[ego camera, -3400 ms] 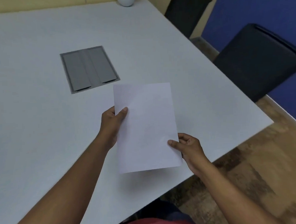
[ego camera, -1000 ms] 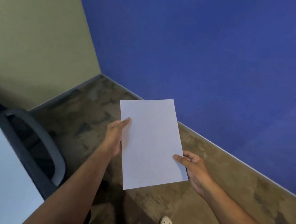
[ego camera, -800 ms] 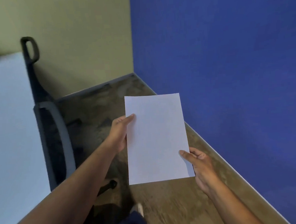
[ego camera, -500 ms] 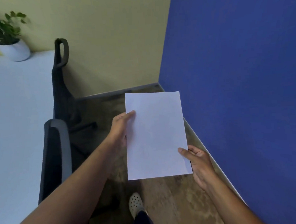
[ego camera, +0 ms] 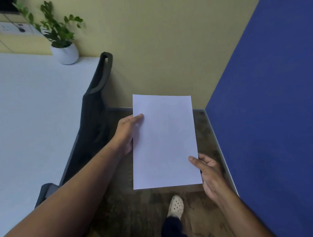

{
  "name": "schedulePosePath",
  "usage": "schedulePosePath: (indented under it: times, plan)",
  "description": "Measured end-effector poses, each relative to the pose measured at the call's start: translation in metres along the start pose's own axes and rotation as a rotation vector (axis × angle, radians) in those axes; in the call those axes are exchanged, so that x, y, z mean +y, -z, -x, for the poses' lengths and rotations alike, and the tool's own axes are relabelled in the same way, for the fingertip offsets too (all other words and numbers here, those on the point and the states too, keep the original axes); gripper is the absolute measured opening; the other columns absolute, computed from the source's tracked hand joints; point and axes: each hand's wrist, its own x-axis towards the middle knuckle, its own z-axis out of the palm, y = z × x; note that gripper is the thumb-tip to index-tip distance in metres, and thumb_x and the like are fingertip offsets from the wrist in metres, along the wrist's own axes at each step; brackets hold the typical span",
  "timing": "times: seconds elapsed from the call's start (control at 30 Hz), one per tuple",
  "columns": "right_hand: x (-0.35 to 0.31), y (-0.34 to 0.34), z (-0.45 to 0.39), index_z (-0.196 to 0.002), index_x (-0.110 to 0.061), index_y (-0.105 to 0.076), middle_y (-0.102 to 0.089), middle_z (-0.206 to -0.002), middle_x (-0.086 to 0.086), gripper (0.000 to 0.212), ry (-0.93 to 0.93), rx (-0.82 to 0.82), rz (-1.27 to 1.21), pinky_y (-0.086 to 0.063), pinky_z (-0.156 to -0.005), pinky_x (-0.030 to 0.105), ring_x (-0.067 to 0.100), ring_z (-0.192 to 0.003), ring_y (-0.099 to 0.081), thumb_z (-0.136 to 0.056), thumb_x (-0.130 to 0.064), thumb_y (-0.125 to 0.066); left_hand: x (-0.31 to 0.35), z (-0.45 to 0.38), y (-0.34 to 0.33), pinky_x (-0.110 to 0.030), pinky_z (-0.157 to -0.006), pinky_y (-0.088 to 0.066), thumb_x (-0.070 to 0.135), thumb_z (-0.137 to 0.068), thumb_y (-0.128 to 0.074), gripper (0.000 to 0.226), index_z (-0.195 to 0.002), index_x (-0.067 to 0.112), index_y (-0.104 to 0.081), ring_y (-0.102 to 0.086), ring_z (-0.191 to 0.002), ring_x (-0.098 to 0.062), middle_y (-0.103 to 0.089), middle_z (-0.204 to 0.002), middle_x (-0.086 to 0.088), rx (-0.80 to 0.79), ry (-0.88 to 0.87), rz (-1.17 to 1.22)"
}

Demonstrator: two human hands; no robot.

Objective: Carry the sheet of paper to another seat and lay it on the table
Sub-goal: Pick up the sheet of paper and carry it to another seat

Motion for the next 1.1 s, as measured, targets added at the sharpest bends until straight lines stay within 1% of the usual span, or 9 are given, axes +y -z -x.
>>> schedulePosePath:
  times: [0.13,0.4,0.53,0.67,0.77,0.87,0.97,1.03,1.1]
  plan:
    - [-0.034,-0.029,-0.083,-0.116,0.003,-0.074,-0.081,-0.114,0.023,0.023,0.018,-0.076,0.028,-0.055,-0.109,0.058,0.045,-0.114,-0.075,-0.093,-0.001,-0.076,0.019,-0.058,0.008,-0.044,-0.077,-0.067,0.027,-0.106,-0.065,0.032,-0.116,-0.002,-0.076,-0.081,-0.101,-0.036,-0.082,-0.113,-0.016,0.113,-0.032,0.029]
    - [-0.117,-0.102,-0.242,-0.103,-0.004,-0.078,-0.083,-0.11,0.022,0.012,0.028,-0.356,0.123,-0.063,-0.094,0.042,0.03,-0.088,-0.081,-0.092,0.0,-0.078,0.079,-0.155,0.025,-0.048,-0.088,-0.063,0.033,-0.106,-0.063,0.036,-0.129,0.007,-0.073,-0.08,-0.107,-0.033,-0.082,-0.119,-0.01,0.341,-0.122,0.072]
    - [-0.143,-0.141,-0.287,-0.103,-0.006,-0.079,-0.083,-0.108,0.019,0.012,0.043,-0.444,0.142,-0.063,-0.094,0.042,0.028,-0.088,-0.082,-0.092,-0.001,-0.078,0.105,-0.18,0.04,-0.046,-0.091,-0.063,0.031,-0.105,-0.064,0.033,-0.128,0.008,-0.073,-0.08,-0.108,-0.032,-0.082,-0.119,-0.01,0.415,-0.17,0.108]
    - [-0.166,-0.211,-0.341,-0.091,-0.012,-0.084,-0.084,-0.106,0.016,0.011,0.033,-0.558,0.173,-0.068,-0.083,0.035,0.026,-0.09,-0.083,-0.091,-0.002,-0.08,0.139,-0.221,0.078,-0.046,-0.085,-0.066,0.026,-0.102,-0.069,0.028,-0.119,0.005,-0.072,-0.08,-0.106,-0.036,-0.082,-0.116,-0.014,0.537,-0.238,0.205]
    - [-0.179,-0.267,-0.373,-0.094,-0.011,-0.082,-0.084,-0.108,0.015,0.008,0.044,-0.593,0.206,-0.062,-0.101,0.046,0.034,-0.103,-0.081,-0.089,-0.005,-0.084,0.164,-0.249,0.111,-0.054,-0.092,-0.065,0.027,-0.1,-0.07,0.032,-0.122,0.004,-0.072,-0.079,-0.108,-0.039,-0.082,-0.118,-0.015,0.592,-0.254,0.25]
    - [-0.189,-0.326,-0.401,-0.105,-0.001,-0.078,-0.082,-0.113,0.02,0.018,0.052,-0.623,0.223,-0.056,-0.111,0.054,0.047,-0.118,-0.074,-0.088,-0.005,-0.084,0.191,-0.278,0.149,-0.049,-0.1,-0.061,0.026,-0.101,-0.069,0.028,-0.119,0.005,-0.074,-0.077,-0.114,-0.037,-0.082,-0.118,-0.013,0.659,-0.299,0.246]
    - [-0.201,-0.377,-0.425,-0.097,-0.009,-0.083,-0.084,-0.107,0.017,0.011,0.066,-0.669,0.245,-0.065,-0.094,0.044,0.039,-0.105,-0.079,-0.088,-0.004,-0.085,0.216,-0.301,0.181,-0.045,-0.094,-0.065,0.027,-0.102,-0.068,0.035,-0.125,0.0,-0.072,-0.078,-0.113,-0.036,-0.082,-0.117,-0.011,0.701,-0.313,0.269]
    - [-0.212,-0.405,-0.438,-0.089,-0.015,-0.084,-0.085,-0.103,0.014,0.01,0.086,-0.712,0.261,-0.067,-0.079,0.034,0.031,-0.095,-0.082,-0.088,-0.005,-0.085,0.23,-0.313,0.198,-0.048,-0.1,-0.063,0.026,-0.103,-0.068,0.036,-0.126,-0.001,-0.071,-0.077,-0.114,-0.037,-0.082,-0.119,-0.013,0.717,-0.325,0.266]
    - [-0.217,-0.454,-0.457,-0.09,-0.013,-0.082,-0.085,-0.101,0.013,0.01,0.087,-0.752,0.265,-0.066,-0.072,0.03,0.026,-0.089,-0.083,-0.089,-0.004,-0.084,0.25,-0.33,0.233,-0.048,-0.103,-0.058,0.024,-0.103,-0.068,0.028,-0.119,0.001,-0.072,-0.077,-0.113,-0.037,-0.079,-0.125,-0.018,0.759,-0.355,0.272]
